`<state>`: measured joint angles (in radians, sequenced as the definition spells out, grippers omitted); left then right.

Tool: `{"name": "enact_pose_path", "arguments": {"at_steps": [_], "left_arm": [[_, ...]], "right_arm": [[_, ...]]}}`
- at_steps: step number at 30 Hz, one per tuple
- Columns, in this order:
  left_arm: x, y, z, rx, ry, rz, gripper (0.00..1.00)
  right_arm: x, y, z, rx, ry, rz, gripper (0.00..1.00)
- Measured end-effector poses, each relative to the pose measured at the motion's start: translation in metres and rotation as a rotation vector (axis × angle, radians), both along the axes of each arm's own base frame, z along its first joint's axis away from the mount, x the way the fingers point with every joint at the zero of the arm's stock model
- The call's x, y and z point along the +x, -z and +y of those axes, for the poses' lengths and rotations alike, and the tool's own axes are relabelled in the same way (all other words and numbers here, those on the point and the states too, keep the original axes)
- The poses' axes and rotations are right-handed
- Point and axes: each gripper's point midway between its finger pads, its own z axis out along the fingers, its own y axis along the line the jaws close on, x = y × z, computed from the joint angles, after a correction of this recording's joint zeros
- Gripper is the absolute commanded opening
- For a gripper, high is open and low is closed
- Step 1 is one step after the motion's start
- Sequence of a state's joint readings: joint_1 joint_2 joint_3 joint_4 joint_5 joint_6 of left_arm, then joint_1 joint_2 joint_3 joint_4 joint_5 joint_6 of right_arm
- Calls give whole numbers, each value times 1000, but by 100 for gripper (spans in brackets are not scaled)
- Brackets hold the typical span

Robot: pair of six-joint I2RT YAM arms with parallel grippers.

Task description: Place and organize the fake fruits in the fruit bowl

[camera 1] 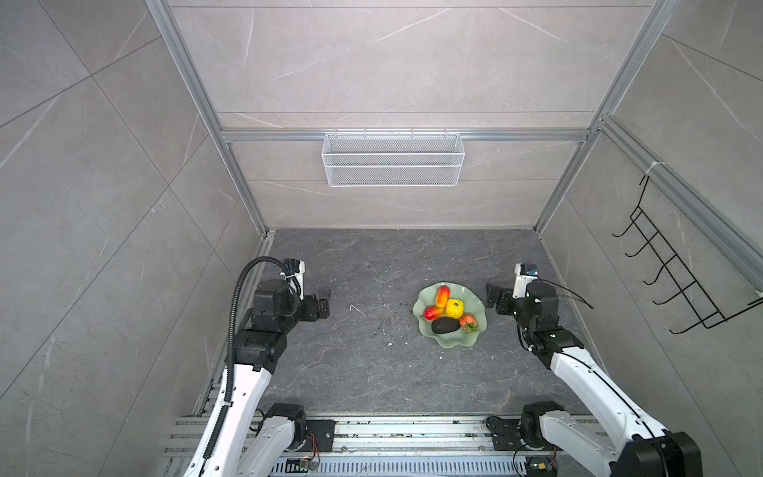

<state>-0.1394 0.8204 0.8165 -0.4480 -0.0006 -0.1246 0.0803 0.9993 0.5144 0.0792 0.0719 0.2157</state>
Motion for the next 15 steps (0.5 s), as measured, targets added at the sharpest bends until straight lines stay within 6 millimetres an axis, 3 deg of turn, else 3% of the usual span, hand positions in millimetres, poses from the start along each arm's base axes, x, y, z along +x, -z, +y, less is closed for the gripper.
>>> {"name": "enact_pose_path", "arguments": {"at_steps": [3, 7, 15], "left_arm": [[13, 35, 21, 55, -121, -22, 100], [21, 84, 47, 143, -248, -33, 100], [36, 127, 91, 244, -397, -58, 100]], "right_arm": [[-3, 31, -24, -4, 104, 32, 100], [2, 48, -40, -32, 187, 10, 100], [19, 74, -33, -74, 119, 8, 100]]}}
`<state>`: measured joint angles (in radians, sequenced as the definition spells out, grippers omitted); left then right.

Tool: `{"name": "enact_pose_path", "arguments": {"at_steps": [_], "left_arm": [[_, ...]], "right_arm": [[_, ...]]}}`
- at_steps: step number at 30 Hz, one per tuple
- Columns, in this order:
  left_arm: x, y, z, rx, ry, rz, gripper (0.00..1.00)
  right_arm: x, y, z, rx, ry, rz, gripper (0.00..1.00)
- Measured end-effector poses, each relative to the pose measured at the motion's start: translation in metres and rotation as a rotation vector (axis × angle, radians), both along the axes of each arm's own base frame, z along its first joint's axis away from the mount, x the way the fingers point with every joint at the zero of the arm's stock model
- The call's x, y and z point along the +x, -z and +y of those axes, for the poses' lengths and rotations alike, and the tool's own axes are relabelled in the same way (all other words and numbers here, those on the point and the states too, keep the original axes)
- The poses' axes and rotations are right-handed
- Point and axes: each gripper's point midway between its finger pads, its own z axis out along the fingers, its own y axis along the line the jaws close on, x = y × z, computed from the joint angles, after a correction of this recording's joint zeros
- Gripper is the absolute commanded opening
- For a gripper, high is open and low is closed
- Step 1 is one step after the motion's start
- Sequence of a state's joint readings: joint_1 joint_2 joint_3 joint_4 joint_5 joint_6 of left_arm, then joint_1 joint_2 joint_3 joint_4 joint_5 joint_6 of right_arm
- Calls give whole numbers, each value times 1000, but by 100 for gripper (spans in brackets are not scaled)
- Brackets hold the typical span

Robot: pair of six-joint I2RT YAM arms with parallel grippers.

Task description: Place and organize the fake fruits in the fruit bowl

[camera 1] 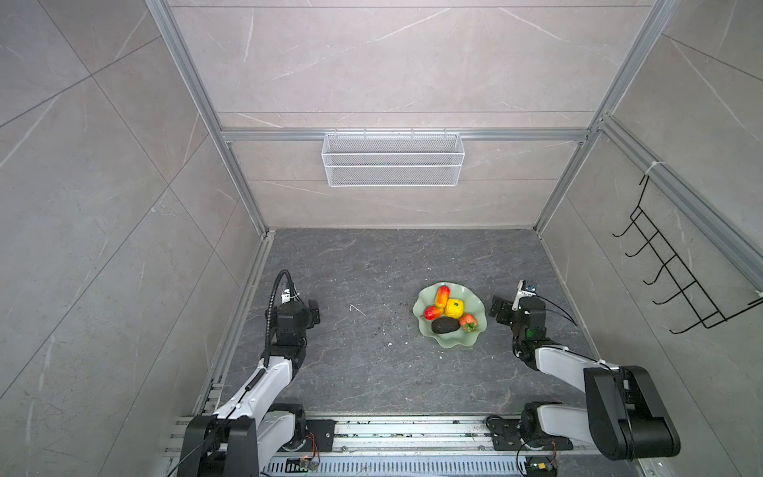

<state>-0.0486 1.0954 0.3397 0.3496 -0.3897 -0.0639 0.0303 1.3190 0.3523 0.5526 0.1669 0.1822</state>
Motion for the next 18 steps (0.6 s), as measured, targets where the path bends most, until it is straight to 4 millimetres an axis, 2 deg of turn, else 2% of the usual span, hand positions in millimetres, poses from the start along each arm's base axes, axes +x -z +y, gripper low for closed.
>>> {"name": "enact_pose_path", "arguments": {"at_steps": [3, 5, 7, 9, 11, 13, 18], "left_arm": [[3, 28, 19, -25, -48, 27, 100], [8, 43, 22, -52, -42, 58, 99], [21, 51, 19, -80, -10, 74, 99], [37, 53, 10, -101, 43, 76, 99], [46, 47, 1, -115, 93, 41, 100], [50, 41, -6, -116, 132, -4, 100], [49, 44, -14, -127, 178, -15, 100]], "right_arm": [[10, -7, 2, -24, -25, -40, 100], [19, -10, 3, -34, -34, -83, 100], [23, 1, 7, -42, -70, -65, 100], [23, 9, 12, -44, -105, -47, 100], [26, 6, 16, -48, -126, -67, 100], [28, 2, 17, -52, -138, -84, 100], [30, -2, 19, -62, -149, -103, 100]]}}
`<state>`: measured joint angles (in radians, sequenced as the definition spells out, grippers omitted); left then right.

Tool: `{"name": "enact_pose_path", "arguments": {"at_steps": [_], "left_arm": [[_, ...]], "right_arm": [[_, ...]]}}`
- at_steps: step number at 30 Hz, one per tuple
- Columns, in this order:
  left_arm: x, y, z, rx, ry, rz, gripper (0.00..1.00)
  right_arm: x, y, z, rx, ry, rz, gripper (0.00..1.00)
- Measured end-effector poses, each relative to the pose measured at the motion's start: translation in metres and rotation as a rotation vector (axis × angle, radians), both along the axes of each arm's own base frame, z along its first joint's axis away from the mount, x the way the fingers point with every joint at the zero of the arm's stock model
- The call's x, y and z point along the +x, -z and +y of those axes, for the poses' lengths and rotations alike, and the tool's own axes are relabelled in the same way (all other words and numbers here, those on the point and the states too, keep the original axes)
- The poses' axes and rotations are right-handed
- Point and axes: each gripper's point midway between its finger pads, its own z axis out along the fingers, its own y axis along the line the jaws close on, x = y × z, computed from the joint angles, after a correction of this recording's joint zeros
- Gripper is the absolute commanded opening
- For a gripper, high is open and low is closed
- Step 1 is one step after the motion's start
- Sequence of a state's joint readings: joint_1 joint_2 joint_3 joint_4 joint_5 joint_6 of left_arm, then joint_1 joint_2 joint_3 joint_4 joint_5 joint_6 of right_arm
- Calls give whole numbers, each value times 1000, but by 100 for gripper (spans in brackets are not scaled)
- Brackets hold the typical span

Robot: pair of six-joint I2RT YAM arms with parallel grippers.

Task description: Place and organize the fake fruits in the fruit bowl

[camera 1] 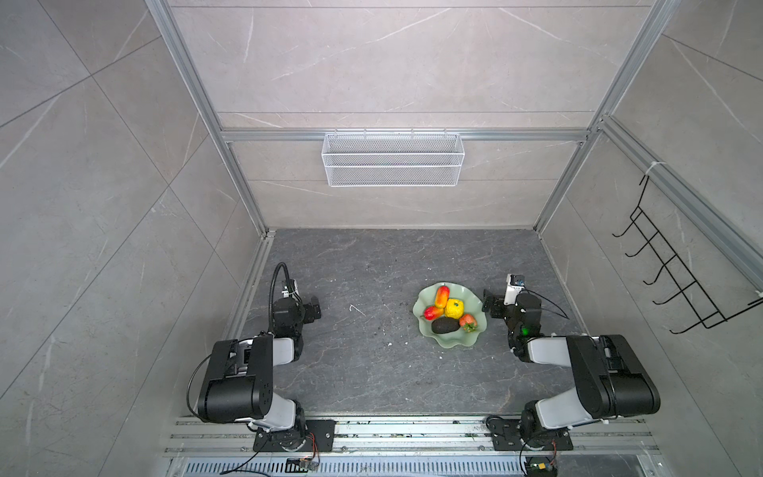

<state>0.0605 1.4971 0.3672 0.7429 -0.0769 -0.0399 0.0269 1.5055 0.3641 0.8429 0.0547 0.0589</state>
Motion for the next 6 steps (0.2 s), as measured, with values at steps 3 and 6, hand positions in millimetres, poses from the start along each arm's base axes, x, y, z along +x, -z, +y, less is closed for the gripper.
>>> {"name": "enact_pose_path", "arguments": {"at_steps": [3, 6], "left_arm": [[1, -3, -1, 2, 7, -13, 100], [3, -5, -2, 3, 11, -24, 100]], "right_arm": [[0, 0, 0, -3, -2, -1, 100], [0, 0, 1, -3, -4, -1, 100]]}}
